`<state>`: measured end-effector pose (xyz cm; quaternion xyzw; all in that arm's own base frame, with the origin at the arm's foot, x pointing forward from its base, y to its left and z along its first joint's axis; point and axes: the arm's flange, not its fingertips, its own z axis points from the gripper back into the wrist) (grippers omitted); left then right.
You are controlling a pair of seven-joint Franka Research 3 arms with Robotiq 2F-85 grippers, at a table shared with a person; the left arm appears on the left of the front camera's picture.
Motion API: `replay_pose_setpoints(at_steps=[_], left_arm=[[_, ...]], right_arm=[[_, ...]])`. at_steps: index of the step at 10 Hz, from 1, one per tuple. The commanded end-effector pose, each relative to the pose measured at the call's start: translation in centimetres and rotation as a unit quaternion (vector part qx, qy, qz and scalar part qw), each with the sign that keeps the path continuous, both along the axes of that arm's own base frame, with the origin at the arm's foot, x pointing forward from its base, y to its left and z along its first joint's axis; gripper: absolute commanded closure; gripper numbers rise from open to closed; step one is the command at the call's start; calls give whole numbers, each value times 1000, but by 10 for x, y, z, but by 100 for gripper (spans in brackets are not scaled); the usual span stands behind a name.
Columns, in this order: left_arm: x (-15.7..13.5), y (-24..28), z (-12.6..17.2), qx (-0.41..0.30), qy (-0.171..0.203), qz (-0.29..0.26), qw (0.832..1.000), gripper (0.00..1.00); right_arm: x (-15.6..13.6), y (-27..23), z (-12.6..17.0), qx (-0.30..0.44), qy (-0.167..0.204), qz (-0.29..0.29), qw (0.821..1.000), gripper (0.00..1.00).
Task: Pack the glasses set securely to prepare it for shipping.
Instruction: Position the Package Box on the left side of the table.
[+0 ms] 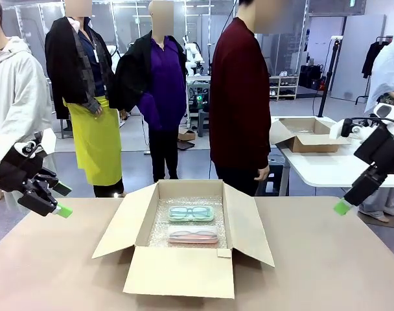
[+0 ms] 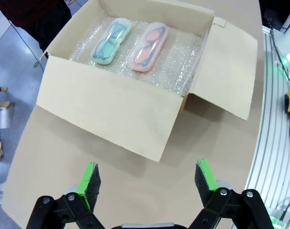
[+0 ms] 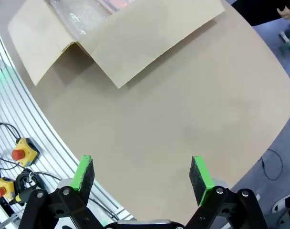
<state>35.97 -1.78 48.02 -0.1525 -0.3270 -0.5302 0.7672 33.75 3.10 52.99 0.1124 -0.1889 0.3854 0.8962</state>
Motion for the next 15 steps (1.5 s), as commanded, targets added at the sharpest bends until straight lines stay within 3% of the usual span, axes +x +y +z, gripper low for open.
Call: replay_pose_setpoints(at_steps=[1,2,15], left_arm=[[1,3,0,-10,-5,-12,1000,0],[1,3,0,-10,-5,-12,1000,0],[1,3,0,-10,-5,-12,1000,0]], right_arm=[[5,4,-4,18,-12,12,1000,0],[0,0,0,0,0,0,1000,0],[0,0,0,0,0,0,1000,0]])
